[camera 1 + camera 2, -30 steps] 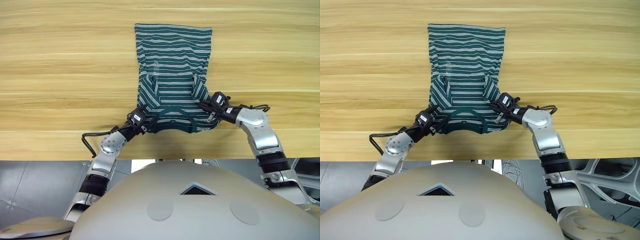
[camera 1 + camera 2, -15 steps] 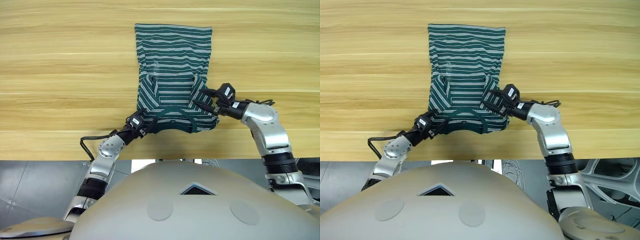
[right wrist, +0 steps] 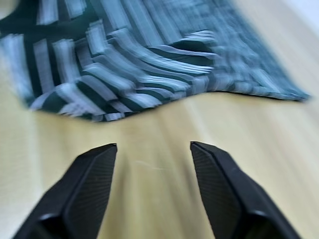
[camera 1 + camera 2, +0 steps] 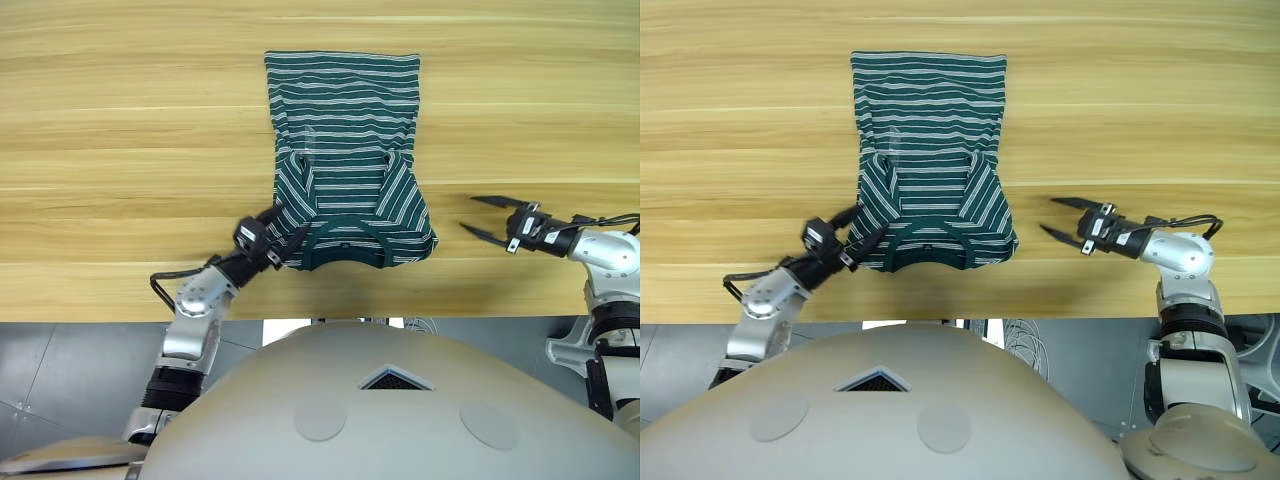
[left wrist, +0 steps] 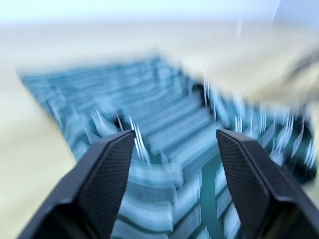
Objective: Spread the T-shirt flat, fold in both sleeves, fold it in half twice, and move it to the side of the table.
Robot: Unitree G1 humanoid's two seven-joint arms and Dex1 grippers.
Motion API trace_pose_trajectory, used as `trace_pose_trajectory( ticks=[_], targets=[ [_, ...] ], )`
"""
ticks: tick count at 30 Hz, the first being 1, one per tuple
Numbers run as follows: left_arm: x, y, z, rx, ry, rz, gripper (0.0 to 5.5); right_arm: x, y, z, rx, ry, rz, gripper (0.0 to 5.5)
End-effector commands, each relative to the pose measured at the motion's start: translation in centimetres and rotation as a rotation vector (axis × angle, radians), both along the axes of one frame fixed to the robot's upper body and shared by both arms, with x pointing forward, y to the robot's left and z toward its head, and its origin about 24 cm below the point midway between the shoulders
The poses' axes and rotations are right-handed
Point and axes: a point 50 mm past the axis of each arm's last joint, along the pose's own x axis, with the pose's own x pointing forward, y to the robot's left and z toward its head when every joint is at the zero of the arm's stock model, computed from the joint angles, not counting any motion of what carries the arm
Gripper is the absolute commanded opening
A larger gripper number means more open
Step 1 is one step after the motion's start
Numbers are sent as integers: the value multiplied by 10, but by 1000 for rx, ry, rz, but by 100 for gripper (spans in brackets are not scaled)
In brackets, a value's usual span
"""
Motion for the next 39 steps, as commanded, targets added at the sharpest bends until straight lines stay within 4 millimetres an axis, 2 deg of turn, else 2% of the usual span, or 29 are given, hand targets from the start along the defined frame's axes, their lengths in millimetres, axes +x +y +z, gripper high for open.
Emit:
trace_pose_trajectory(
  ticks=[1,3,4,7,9,11,14,17,19,25,30,36,39],
  targets=[
    [6,17,38,-55,-118,-35,292,10,11,-7,-56,4,119,344],
    [12,37,53,10,-205,-44,292,17,21,-9,-72,-12,168,378],
    [17,50,55,77,-228,-25,292,20,25,-10,-77,-15,191,378],
    [24,110,31,533,-194,-60,292,26,37,-15,-87,5,262,378],
    [19,138,20,690,-140,-110,292,29,46,-18,-78,11,280,378],
    [15,153,14,751,-107,-147,292,31,53,-21,-67,10,280,378],
    [8,162,3,826,-76,-223,292,37,59,-23,-68,-4,274,378],
    [3,158,-13,897,-59,-320,292,41,64,-24,-63,-16,251,378],
    [3,153,-21,931,-67,-371,292,41,67,-26,-51,-8,252,341],
    [9,118,-43,915,-169,-535,292,36,72,-29,-25,104,324,225],
    [19,90,-45,882,-306,-633,292,36,67,-27,-20,182,345,126],
    [24,60,-43,834,-469,-715,292,39,67,-24,-3,193,348,11],
    [28,51,-44,835,-513,-749,292,41,68,-23,-1,190,345,4]
  ],
)
